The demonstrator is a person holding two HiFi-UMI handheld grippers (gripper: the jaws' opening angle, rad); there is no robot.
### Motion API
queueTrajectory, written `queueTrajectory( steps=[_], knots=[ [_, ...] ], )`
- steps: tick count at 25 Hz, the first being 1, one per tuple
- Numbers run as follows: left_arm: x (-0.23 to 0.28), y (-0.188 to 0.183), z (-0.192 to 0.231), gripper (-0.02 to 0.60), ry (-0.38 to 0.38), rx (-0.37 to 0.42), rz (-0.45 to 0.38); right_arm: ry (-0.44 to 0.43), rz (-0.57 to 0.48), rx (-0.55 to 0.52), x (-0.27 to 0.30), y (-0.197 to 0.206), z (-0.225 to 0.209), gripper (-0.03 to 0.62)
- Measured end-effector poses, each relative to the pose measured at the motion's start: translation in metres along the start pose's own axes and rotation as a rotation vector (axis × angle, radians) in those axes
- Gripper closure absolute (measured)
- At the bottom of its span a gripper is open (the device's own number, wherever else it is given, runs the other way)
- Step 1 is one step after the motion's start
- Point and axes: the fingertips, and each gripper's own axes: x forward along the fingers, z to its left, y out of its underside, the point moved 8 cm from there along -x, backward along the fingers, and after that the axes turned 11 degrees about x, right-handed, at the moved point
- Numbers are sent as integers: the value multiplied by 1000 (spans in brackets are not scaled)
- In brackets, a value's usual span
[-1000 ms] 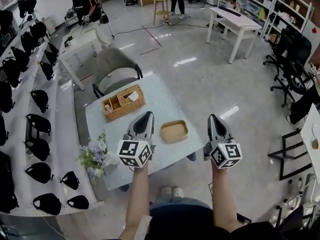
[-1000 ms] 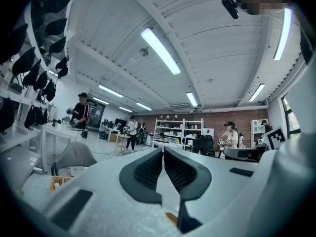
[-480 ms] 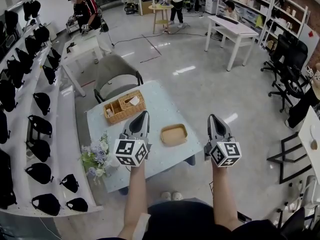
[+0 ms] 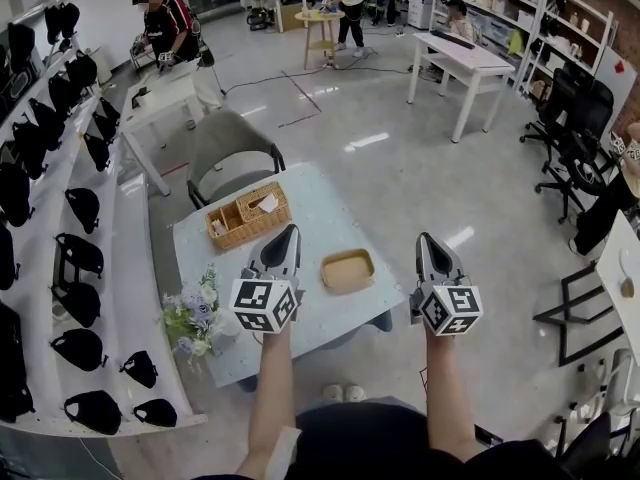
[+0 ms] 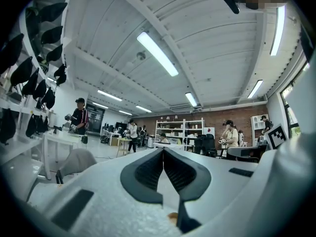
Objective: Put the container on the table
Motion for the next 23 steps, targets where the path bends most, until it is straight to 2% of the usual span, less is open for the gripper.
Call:
queueTrajectory(
  steps=[23],
  knots=[
    [1,8,0,572,-8,-20,30,-23,30,3,6,5,1,597]
  ],
)
